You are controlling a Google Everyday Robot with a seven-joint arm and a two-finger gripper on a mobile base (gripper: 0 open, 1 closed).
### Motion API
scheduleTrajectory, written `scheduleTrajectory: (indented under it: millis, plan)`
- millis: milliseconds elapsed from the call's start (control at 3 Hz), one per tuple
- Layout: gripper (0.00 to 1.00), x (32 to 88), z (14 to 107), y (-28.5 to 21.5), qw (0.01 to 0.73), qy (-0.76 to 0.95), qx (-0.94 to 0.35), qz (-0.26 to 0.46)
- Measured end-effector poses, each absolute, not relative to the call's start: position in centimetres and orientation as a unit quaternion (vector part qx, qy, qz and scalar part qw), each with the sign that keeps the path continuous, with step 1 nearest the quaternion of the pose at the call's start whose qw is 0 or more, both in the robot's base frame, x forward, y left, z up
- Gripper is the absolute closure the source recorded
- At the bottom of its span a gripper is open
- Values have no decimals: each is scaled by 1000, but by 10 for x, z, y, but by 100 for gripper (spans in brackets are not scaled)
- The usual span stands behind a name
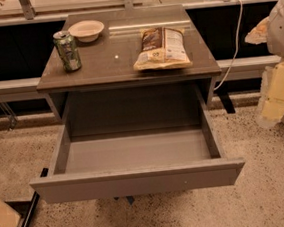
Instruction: Close top drawer
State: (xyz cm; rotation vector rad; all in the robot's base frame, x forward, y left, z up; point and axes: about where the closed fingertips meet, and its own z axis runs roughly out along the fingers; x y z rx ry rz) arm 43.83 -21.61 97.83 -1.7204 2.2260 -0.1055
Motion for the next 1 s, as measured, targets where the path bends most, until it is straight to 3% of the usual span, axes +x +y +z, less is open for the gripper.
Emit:
scheduleTrajectory:
  millis: [333, 1000]
  plan:
    - [0, 438, 978, -216, 162, 780, -603, -37]
    - [43, 440, 952, -222, 165, 785, -596, -23]
